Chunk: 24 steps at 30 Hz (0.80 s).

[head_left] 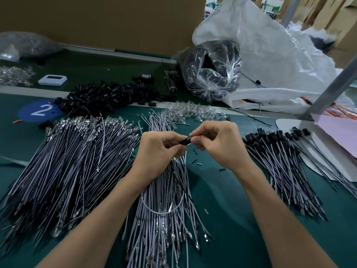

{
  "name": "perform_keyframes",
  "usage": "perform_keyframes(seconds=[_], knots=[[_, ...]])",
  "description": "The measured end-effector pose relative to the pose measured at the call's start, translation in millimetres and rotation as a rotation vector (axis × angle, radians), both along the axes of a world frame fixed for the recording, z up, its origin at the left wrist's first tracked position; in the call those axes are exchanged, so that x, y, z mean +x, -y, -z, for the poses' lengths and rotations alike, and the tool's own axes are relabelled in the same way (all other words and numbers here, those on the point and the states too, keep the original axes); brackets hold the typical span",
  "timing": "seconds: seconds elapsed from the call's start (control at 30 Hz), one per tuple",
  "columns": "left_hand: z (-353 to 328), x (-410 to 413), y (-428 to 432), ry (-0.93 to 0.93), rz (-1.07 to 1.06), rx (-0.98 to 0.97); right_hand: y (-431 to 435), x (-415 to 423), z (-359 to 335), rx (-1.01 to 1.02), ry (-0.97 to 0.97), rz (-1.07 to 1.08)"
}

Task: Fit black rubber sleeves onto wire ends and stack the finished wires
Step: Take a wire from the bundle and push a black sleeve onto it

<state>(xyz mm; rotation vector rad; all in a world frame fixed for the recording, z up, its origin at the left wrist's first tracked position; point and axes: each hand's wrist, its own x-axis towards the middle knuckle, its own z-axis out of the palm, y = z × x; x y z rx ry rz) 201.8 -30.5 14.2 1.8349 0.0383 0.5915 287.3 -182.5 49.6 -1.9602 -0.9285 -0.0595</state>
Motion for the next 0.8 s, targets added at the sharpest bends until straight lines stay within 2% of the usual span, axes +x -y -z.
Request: perform_keyframes(seconds=[0.2, 0.4, 0.63, 0.7, 0.8], knots=[[-1, -2, 3, 0.072, -0.025, 0.11, 1, 3, 3, 0.087, -0.262, -0.048], [-1, -4, 1, 0.088, -0.007, 0.121, 5, 1, -1, 0.137, -0.42, -0.17], [-3, -7, 6, 0.232, -0.061, 0.231, 8, -4, -4, 0.234, -0.396, -0.194], [-5, -8, 8, 0.236, -0.055, 0.195, 8, -5, -5, 0.257, -0.377, -0.196], [-12, -6, 14, 0.19, -0.021, -0.03, 4, -6, -8, 0.318, -0.394, -0.198]])
